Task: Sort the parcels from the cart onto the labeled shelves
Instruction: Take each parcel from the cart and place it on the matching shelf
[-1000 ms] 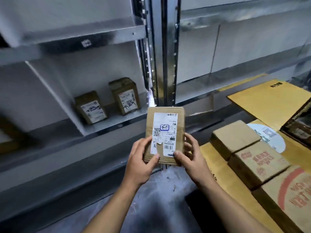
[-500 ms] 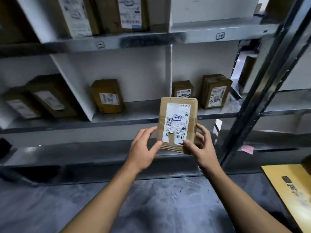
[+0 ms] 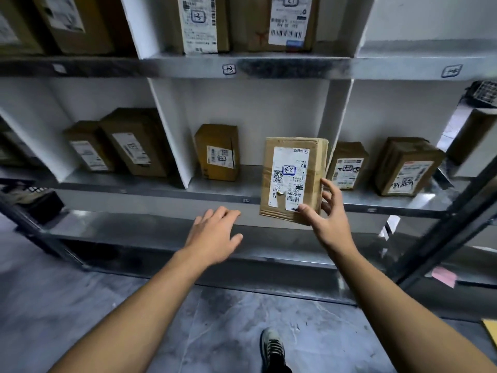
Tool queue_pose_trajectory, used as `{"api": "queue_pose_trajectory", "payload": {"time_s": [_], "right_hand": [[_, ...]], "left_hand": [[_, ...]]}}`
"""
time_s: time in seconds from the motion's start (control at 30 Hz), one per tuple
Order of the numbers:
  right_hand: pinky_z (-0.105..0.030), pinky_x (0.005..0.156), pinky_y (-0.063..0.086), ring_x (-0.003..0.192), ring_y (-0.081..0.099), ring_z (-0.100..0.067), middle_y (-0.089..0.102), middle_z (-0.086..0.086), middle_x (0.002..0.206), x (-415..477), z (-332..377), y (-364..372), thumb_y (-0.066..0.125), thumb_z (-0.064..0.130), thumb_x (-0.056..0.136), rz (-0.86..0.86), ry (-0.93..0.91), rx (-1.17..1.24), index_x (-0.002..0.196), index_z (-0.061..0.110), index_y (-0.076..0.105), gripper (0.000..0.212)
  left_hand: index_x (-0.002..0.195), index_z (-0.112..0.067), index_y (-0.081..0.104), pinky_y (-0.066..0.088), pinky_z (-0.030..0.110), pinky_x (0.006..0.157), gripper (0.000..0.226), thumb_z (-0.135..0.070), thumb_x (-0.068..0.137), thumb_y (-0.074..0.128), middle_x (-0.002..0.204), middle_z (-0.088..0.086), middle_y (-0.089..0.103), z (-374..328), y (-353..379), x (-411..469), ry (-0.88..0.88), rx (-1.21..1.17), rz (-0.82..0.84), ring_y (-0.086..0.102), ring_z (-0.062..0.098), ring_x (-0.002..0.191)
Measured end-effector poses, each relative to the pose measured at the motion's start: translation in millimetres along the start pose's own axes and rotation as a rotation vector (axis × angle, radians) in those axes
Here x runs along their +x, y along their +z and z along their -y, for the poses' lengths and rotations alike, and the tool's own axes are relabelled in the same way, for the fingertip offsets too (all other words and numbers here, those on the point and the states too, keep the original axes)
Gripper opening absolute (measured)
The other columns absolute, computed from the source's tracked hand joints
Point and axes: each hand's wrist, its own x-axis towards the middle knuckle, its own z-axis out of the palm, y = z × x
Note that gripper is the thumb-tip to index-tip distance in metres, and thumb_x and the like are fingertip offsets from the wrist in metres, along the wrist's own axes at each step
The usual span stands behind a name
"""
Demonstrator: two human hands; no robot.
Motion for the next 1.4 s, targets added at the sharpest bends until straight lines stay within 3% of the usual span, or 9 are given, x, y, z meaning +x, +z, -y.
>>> {"api": "queue_pose_trajectory", "payload": {"time_s": [0.1, 0.33, 0.57, 0.7, 0.8, 0.97, 1.13, 1.27, 1.4], "right_hand": [[-0.049, 0.106, 0.048, 0.128, 0.054, -0.013, 0.053, 0.006, 0.140, 29.3, -8.5, 12.5, 0.082, 0.031, 0.081, 0.016, -0.017, -0.012, 0.128, 0.059, 0.042, 0.068], [-0.052, 0.109, 0.045, 0.135, 0.047, -0.017, 0.048, 0.006, 0.146, 106.8, -40.8, 33.0, 0.078, 0.061, 0.071, 0.053, -0.008, -0.101, 0.136, 0.057, 0.039, 0.077], [-0.041, 0.112, 0.041, 0.130, 0.050, -0.018, 0.051, 0.004, 0.144, 168.8, -70.1, 38.8, 0.080, 0.034, 0.084, 0.099, 0.044, -0.182, 0.148, 0.032, 0.035, 0.078], [-0.027, 0.103, 0.036, 0.121, 0.047, -0.009, 0.049, 0.012, 0.140, 187.4, -84.4, 38.5, 0.078, 0.032, 0.085, 0.131, 0.111, -0.181, 0.151, 0.038, 0.031, 0.082], [-0.023, 0.106, 0.032, 0.130, 0.041, -0.004, 0.042, 0.017, 0.146, 193.1, -94.2, 38.5, 0.078, 0.027, 0.086, 0.174, 0.109, -0.148, 0.153, 0.041, 0.025, 0.086], [-0.031, 0.113, 0.034, 0.140, 0.040, -0.012, 0.037, 0.007, 0.158, 202.7, -111.3, 41.8, 0.075, 0.023, 0.089, 0.192, 0.140, -0.129, 0.152, 0.047, 0.020, 0.087], [-0.027, 0.105, 0.037, 0.131, 0.048, -0.012, 0.050, 0.002, 0.148, 210.4, -114.3, 50.4, 0.075, 0.018, 0.089, 0.134, 0.217, -0.058, 0.155, 0.029, 0.027, 0.082], [-0.043, 0.112, 0.042, 0.127, 0.056, -0.018, 0.059, 0.002, 0.139, 218.7, -119.2, 57.5, 0.078, 0.019, 0.086, 0.049, 0.276, 0.036, 0.150, 0.030, 0.036, 0.077], [-0.039, 0.108, 0.045, 0.125, 0.057, -0.018, 0.060, 0.001, 0.137, 222.6, -118.4, 63.5, 0.076, 0.015, 0.088, 0.046, 0.282, 0.083, 0.149, 0.030, 0.038, 0.074]], "left_hand": [[0.148, -0.030, 0.030, 0.033, 0.042, 0.109, 0.059, -0.048, 0.096, 0.048, 0.147, -0.002, 0.039, 14.2, -5.7, 24.4, -0.019, 0.040, -0.002, 0.036, 0.022, 0.132], [0.147, -0.031, 0.031, 0.033, 0.042, 0.109, 0.057, -0.048, 0.095, 0.049, 0.146, -0.004, 0.040, 29.7, -15.6, 94.0, -0.034, 0.040, -0.001, 0.036, 0.021, 0.133], [0.148, -0.031, 0.031, 0.031, 0.040, 0.109, 0.056, -0.046, 0.097, 0.048, 0.146, -0.005, 0.039, 31.5, -13.5, 153.6, -0.050, 0.007, -0.002, 0.036, 0.020, 0.132], [0.148, -0.032, 0.031, 0.032, 0.039, 0.107, 0.056, -0.047, 0.097, 0.047, 0.146, -0.006, 0.040, 32.0, -8.3, 175.9, -0.072, -0.003, -0.015, 0.036, 0.019, 0.132], [0.148, -0.032, 0.030, 0.031, 0.039, 0.108, 0.056, -0.047, 0.097, 0.047, 0.146, -0.006, 0.039, 32.9, -3.9, 184.0, -0.087, -0.025, -0.004, 0.035, 0.019, 0.133], [0.148, -0.032, 0.032, 0.031, 0.039, 0.109, 0.056, -0.047, 0.097, 0.048, 0.147, -0.007, 0.039, 33.2, 0.3, 194.2, -0.099, -0.061, 0.007, 0.034, 0.017, 0.133], [0.148, -0.032, 0.031, 0.031, 0.039, 0.110, 0.055, -0.046, 0.097, 0.048, 0.147, -0.007, 0.039, 34.7, 4.2, 199.2, -0.088, -0.039, 0.017, 0.034, 0.016, 0.133], [0.148, -0.033, 0.031, 0.031, 0.039, 0.110, 0.055, -0.047, 0.097, 0.047, 0.147, -0.006, 0.039, 34.5, 6.9, 203.6, -0.074, -0.031, 0.026, 0.035, 0.017, 0.133], [0.147, -0.032, 0.032, 0.032, 0.039, 0.109, 0.055, -0.047, 0.097, 0.048, 0.146, -0.006, 0.040, 36.6, 7.9, 202.6, -0.069, -0.042, 0.019, 0.035, 0.017, 0.132]]}}
